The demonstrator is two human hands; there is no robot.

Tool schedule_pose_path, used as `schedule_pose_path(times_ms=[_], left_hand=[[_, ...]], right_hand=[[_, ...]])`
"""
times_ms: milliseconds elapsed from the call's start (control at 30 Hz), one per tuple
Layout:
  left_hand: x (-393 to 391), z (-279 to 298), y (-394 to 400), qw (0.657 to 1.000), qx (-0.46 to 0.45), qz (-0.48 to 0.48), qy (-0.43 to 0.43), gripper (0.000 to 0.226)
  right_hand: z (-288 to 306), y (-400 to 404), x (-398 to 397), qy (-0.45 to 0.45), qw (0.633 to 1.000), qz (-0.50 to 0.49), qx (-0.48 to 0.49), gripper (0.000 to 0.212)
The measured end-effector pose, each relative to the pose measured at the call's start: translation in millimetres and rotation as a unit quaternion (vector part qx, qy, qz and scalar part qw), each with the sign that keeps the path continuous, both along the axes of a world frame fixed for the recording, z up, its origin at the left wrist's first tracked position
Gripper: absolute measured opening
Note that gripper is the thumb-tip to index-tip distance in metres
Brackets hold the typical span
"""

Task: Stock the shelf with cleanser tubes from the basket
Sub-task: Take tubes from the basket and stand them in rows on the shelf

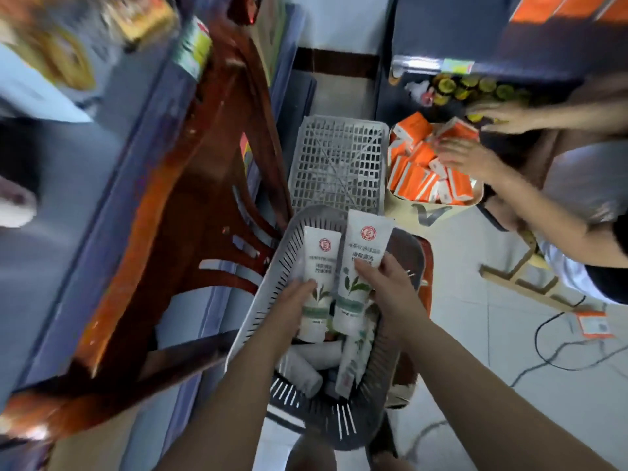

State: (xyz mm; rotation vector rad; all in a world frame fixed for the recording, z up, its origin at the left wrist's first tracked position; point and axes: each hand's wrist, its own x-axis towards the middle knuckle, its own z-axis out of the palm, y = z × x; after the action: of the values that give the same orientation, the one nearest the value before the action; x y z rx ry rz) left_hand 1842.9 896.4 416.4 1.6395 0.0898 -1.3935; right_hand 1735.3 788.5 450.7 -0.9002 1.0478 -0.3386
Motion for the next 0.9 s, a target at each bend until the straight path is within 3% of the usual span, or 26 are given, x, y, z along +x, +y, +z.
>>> schedule_pose_path(times_ms=[100, 333, 467, 633, 767, 900], left_hand=[[-18, 48, 13, 0.996, -0.031, 0.086, -0.005, 0.031], [-67, 168, 56, 0.965, -0.127, 0.199, -0.114, 0.011], [-89, 225, 89, 0.939, -0.197, 0.219, -0.176, 0.025], [-104, 289, 143, 0.899, -0.200, 0.272, -0.277, 0.021], [-116, 331, 191, 0.874, -0.202, 0.317, -0.308, 0.025], [-131, 373, 236, 0.826, -0.173, 0.354, -0.402, 0.020]], right_hand=[[52, 7, -13, -0.020, 0.999, 0.033, -0.004, 0.019], [150, 38, -42, -0.071, 0.991, 0.106, -0.049, 0.018], [193, 59, -46, -0.087, 0.981, 0.157, -0.079, 0.014], [248, 100, -39, -0.156, 0.953, 0.246, -0.089, 0.011], [294, 140, -28, -0.222, 0.918, 0.313, -0.098, 0.010], [334, 186, -21, -0.282, 0.880, 0.363, -0.114, 0.012]])
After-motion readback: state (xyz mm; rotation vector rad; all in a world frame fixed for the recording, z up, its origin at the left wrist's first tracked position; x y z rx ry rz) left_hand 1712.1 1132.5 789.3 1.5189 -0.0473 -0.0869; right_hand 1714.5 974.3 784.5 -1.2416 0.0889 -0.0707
